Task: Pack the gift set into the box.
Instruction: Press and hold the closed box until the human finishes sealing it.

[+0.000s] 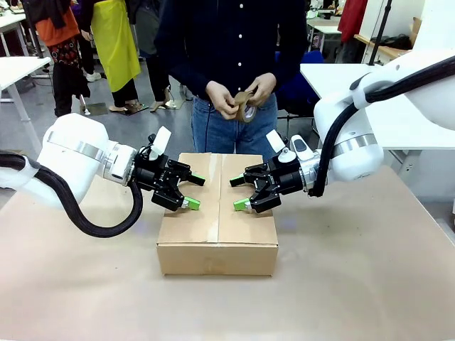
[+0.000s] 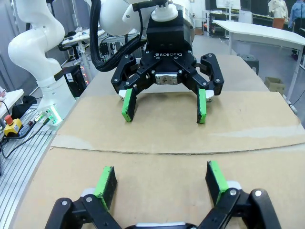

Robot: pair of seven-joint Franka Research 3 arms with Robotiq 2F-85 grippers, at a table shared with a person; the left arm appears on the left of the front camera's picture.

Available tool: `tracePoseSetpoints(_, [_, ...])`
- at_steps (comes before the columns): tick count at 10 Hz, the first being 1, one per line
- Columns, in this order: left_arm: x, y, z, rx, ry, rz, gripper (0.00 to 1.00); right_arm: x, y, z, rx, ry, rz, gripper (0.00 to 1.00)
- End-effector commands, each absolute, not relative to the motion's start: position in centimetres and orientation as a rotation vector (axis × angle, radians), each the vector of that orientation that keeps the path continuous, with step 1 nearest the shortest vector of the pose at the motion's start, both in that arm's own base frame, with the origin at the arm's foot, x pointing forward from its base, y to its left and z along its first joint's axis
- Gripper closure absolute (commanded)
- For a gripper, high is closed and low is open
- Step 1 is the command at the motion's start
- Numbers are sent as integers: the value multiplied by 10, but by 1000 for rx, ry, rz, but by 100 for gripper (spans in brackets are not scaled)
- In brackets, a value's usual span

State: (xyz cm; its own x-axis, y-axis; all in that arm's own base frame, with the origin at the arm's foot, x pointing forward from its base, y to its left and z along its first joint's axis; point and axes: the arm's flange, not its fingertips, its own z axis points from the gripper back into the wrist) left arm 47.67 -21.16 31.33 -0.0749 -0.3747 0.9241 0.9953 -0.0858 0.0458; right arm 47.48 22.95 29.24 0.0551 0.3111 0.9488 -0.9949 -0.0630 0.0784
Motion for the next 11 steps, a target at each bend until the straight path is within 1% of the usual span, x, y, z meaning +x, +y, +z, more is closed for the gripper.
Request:
tracePoseSetpoints(1, [474,-210,309,-943,-930,-1474,0,474,230,291,1056,-887,1343,0])
tracePoseSetpoints(11, [474,-210,309,-943,-930,-1474,0,474,230,291,1056,-887,1343,0])
